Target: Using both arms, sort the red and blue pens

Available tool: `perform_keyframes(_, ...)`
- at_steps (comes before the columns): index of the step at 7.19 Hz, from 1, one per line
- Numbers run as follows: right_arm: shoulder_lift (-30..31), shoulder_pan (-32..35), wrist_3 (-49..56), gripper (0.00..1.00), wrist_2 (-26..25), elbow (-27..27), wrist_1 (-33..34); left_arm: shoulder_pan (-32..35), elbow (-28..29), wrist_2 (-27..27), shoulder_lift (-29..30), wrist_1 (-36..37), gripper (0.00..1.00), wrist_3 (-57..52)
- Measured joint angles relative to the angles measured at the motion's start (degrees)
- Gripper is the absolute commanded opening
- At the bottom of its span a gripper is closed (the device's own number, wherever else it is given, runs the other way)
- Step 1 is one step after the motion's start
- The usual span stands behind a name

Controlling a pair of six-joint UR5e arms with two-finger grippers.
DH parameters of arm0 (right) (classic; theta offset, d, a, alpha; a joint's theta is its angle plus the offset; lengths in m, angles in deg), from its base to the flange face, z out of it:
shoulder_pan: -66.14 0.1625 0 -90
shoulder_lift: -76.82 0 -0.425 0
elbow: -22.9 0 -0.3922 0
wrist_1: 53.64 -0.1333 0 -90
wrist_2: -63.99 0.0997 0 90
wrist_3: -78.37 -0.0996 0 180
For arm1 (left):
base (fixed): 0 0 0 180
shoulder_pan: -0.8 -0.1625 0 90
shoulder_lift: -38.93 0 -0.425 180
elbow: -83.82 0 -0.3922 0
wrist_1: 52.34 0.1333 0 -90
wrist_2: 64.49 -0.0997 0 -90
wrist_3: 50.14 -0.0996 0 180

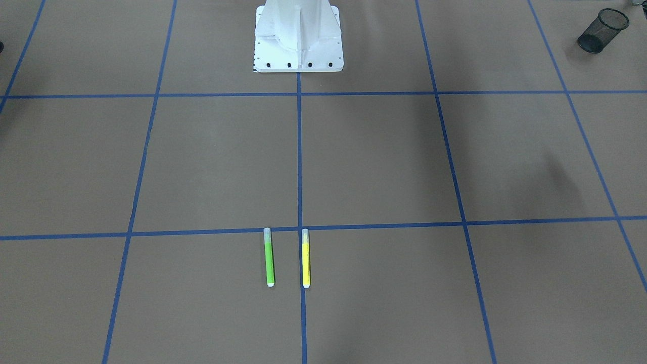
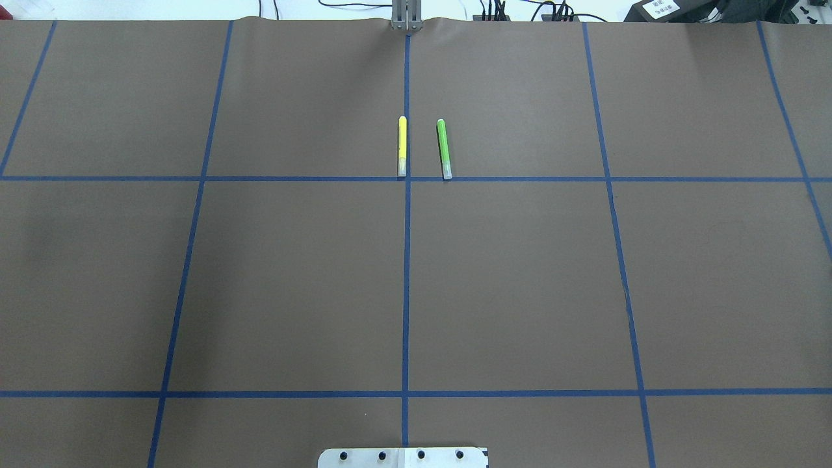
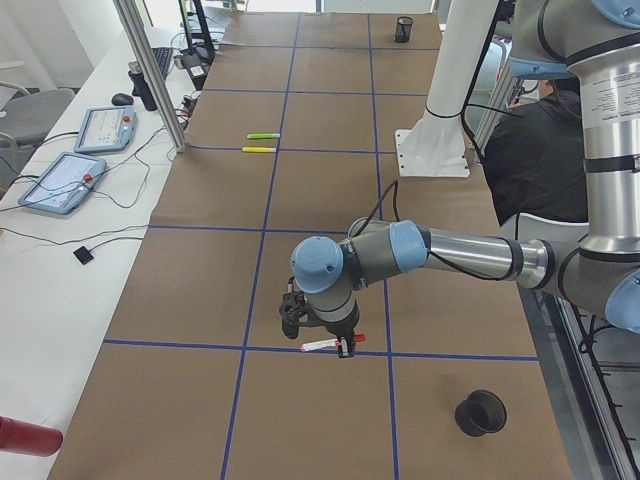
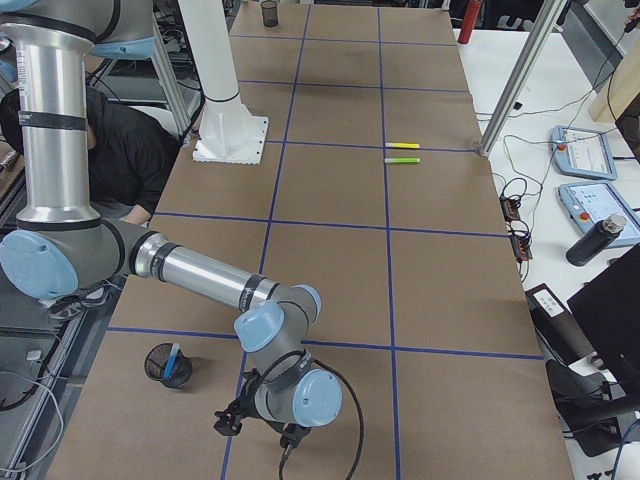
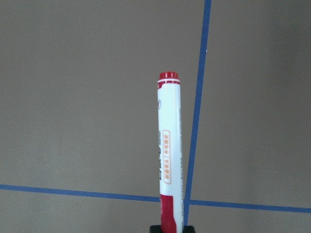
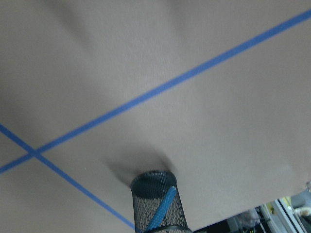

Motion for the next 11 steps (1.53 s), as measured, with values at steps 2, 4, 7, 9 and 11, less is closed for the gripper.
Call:
perform_keyframes(2,-1.44,-0.01,-8.97,1.00,1.29,-2.28,-12.20,1.25,0.54,-0.12,-2.75,1.29,0.00,0.07)
perform_keyframes(4,-1.88,-0.06,-12.13,1.00,5.88,-2.88,-21.25,4.58,0.92,-0.27,-4.99,6.25,0.00,0.01)
perform_keyframes(7,-2.59,-0.58,-14.59,1.00,10.98,-3.16,-27.45,10.67,2.14,-0.84,-6.39,18.88,0.00,-0.07)
perform_keyframes(9,-3.62,-1.10,-17.46,1.00,13.39,-3.68,-28.19,12.11,2.10,-1.41,-6.57,28.35,0.00,-0.55)
perform_keyframes(11,-4.02,-1.84,-19.19,1.00,14.32,-4.13,-28.20,12.94,4.02,-4.06,-6.63,33.88,0.00,-2.38)
